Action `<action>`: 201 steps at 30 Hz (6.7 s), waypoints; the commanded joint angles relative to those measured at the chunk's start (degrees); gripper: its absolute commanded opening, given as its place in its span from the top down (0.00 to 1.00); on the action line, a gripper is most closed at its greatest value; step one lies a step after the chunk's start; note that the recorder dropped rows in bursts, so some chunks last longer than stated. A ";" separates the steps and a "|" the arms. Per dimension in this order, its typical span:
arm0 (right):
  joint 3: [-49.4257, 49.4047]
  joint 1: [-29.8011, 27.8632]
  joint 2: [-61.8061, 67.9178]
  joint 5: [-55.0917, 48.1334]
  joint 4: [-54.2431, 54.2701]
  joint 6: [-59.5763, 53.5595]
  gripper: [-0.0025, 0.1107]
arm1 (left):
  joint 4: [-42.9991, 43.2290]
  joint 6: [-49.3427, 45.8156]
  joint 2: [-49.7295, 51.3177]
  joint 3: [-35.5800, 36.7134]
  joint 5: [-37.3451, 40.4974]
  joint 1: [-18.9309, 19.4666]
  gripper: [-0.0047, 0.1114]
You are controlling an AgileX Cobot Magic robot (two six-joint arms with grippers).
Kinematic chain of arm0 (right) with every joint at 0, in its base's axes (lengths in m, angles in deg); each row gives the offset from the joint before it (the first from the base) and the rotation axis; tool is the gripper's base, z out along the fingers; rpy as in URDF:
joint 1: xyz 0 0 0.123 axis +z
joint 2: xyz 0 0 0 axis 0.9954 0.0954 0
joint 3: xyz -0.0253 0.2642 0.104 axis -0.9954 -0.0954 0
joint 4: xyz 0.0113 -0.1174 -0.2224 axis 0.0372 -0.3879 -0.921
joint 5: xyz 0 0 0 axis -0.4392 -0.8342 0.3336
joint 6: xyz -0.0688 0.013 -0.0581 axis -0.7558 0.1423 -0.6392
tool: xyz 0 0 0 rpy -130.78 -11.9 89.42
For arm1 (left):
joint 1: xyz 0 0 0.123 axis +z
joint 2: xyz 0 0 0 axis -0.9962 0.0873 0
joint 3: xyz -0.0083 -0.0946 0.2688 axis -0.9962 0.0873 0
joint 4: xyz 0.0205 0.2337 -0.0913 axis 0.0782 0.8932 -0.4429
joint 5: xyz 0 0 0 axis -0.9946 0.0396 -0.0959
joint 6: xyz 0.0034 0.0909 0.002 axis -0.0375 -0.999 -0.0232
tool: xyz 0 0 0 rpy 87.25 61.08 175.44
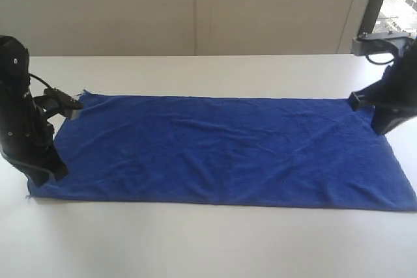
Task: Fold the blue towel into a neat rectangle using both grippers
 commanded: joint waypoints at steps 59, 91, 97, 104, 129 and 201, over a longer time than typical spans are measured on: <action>6.66 -7.46 6.85 -1.04 7.42 -2.78 0.98 | -24.02 -14.73 -13.89 9.68 -8.38 1.01 0.96; 12.78 -8.03 24.30 11.50 -7.06 7.96 0.63 | -24.68 -14.73 -13.89 9.68 -10.09 1.01 0.96; 12.78 -8.03 25.33 11.73 -6.58 7.96 0.67 | -24.68 -14.73 -13.89 9.68 -9.97 1.01 0.96; 12.78 -8.03 25.33 10.43 -6.20 7.96 0.88 | -24.68 -14.73 -13.89 9.68 -10.34 1.01 0.96; 20.51 9.00 21.60 6.13 6.07 2.27 0.98 | -24.68 -13.48 -13.89 9.68 -12.16 1.01 0.96; 67.19 25.80 43.04 -11.23 10.30 4.68 0.98 | -32.36 -6.99 -13.97 9.68 -19.79 22.48 0.96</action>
